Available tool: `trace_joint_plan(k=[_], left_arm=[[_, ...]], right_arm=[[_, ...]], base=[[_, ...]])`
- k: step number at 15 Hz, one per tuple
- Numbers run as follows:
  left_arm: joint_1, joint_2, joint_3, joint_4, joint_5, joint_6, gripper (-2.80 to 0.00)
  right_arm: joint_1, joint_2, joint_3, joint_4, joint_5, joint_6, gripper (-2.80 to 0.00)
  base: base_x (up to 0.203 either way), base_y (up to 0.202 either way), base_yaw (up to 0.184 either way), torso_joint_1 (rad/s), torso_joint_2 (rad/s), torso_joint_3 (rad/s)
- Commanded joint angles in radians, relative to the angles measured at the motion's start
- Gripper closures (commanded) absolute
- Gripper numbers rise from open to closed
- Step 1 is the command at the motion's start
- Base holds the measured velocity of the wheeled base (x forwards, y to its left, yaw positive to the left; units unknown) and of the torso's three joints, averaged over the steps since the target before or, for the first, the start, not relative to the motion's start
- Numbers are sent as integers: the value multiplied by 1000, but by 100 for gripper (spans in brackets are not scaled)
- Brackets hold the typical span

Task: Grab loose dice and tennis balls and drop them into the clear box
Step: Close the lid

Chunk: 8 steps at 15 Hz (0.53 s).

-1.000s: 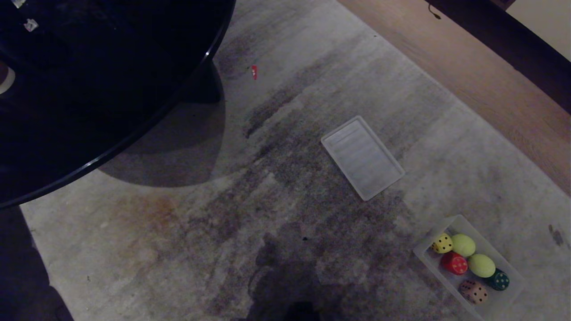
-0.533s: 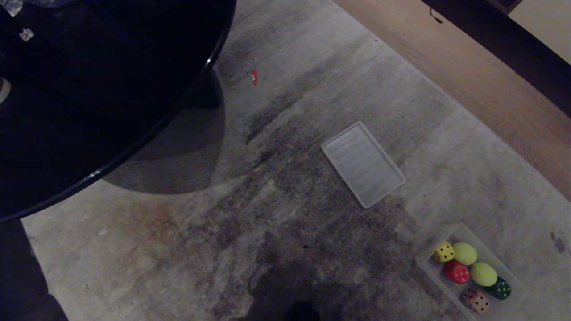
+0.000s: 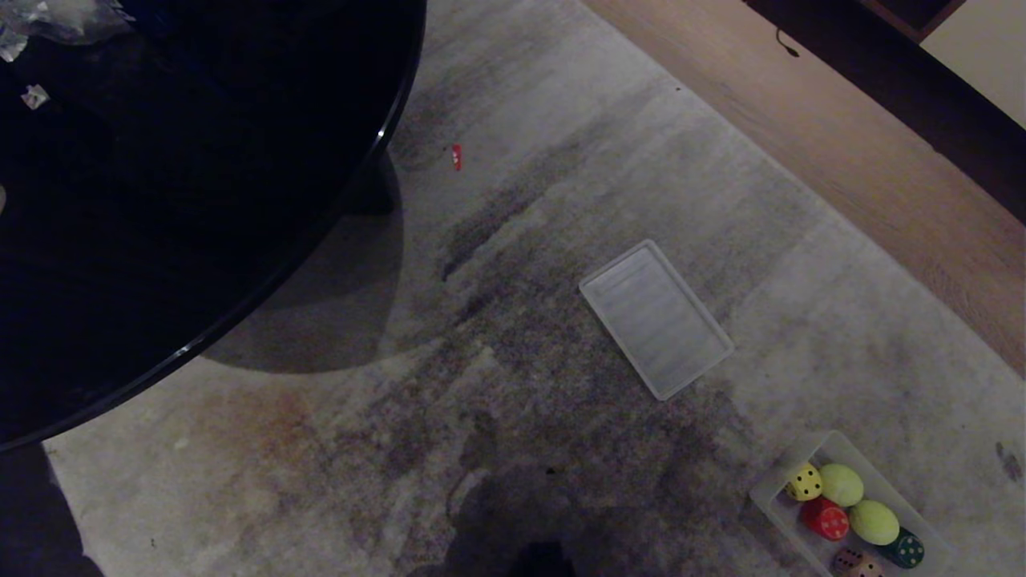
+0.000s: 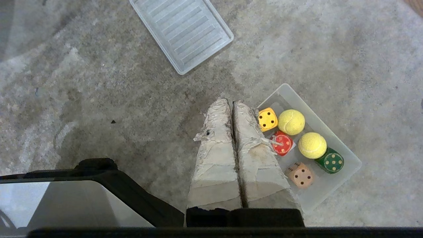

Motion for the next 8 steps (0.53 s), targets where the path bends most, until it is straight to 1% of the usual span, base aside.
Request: trace_joint_plan(k=[1,3,8], left_arm=[[1,2,2,-1,3,-3,0],[1,2,2,-1,5,-5,0],[1,2,2,-1,5,-7,0]], right_arm=[[1,2,0,0,0,0,0],[0,2,0,0,0,0,0],[0,1,0,0,0,0,0]], base=[[0,0,0,0,0,0],[0,0,0,-1,1,-137],[0,0,0,3,4,-195]])
